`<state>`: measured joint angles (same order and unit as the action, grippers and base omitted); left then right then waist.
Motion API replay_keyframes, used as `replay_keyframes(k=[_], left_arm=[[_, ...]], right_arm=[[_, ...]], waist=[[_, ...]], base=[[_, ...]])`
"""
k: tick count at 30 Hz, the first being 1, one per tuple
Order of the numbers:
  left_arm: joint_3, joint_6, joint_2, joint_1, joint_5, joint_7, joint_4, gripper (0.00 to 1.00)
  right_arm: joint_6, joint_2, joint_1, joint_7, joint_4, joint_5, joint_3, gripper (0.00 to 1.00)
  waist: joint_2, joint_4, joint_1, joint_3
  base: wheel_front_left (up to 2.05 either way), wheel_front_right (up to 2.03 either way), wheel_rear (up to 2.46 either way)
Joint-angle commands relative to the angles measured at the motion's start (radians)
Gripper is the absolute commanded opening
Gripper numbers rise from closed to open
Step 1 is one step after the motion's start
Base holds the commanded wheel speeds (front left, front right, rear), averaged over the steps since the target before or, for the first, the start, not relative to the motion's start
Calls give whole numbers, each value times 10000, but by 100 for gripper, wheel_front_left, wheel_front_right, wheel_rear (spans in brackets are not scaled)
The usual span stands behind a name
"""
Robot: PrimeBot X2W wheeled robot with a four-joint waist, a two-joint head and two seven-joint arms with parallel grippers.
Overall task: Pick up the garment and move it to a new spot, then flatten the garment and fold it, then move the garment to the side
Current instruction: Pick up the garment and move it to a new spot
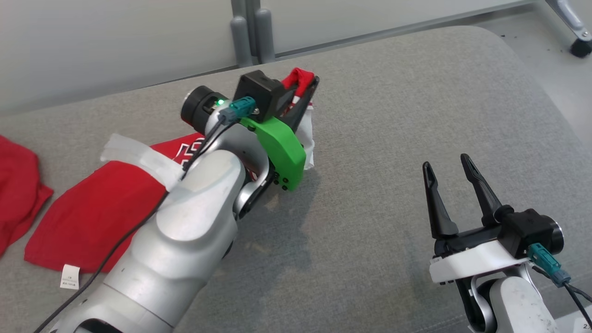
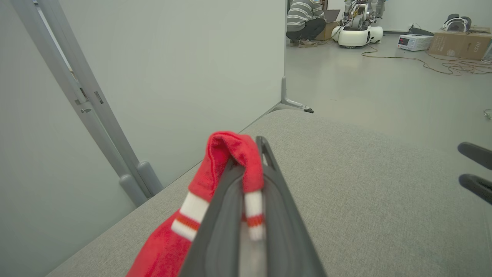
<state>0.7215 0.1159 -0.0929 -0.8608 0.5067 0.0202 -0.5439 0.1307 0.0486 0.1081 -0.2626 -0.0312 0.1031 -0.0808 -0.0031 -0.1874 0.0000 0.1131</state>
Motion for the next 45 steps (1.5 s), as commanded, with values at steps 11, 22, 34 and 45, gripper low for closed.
replay_keyframes(k=[11,22,34,45], left_arm=[[1363,-169,410,-90,857,601,-1625,0],[3277,-345,404,335,2518,146,-1919,100],[3695,-328,371,500,2674,1605,-2248,100],[2851,-1055,-319,1658,2693,2435,-1365,100]], right_arm=[[1,29,283,-26,-57,292,-239,100],[1,31,142,-26,-172,213,-226,100],[1,34,-262,-26,-226,-69,-10,100],[1,31,-500,-26,-321,-180,-33,100]], waist=[[31,-1336,0,956],[31,-1000,0,775],[31,251,0,-76],[31,1257,0,-568]], base=[[0,0,0],[0,0,0],[0,0,0],[0,0,0]])
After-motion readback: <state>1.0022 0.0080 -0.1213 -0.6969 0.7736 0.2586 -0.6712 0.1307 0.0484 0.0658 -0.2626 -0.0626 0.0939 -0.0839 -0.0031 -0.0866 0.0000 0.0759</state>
